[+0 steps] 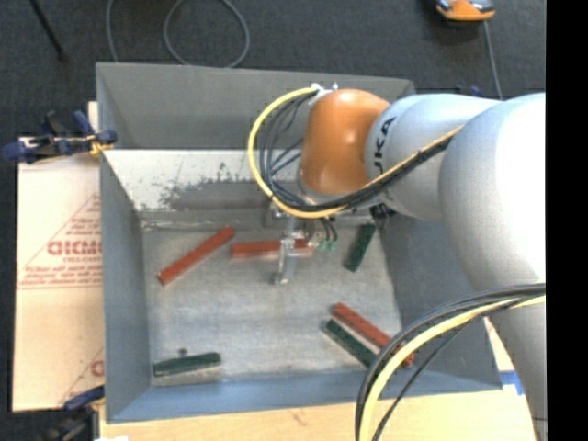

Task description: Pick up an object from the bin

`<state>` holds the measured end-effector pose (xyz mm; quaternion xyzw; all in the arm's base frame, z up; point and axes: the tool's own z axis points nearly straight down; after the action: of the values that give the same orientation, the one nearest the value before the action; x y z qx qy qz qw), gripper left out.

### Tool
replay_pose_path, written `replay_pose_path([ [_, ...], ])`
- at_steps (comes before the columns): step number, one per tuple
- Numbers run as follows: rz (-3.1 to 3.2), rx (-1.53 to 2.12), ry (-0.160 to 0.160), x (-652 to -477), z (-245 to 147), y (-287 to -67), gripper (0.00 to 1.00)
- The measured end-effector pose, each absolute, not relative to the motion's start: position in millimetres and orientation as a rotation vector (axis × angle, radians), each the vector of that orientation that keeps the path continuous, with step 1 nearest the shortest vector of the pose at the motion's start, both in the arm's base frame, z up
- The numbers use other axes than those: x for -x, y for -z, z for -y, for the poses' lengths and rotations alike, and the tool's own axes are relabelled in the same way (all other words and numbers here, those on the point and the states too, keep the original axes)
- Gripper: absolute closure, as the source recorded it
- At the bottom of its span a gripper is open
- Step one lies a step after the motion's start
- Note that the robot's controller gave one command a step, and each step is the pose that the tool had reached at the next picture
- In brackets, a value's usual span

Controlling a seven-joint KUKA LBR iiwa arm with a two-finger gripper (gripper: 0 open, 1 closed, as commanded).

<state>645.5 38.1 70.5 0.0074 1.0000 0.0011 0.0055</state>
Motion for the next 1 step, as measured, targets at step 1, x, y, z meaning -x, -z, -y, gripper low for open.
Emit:
replay_pose_path([
  [1,-3.129,-0.030,-0.004,-647.4,-37.4,-71.8,0.00],
])
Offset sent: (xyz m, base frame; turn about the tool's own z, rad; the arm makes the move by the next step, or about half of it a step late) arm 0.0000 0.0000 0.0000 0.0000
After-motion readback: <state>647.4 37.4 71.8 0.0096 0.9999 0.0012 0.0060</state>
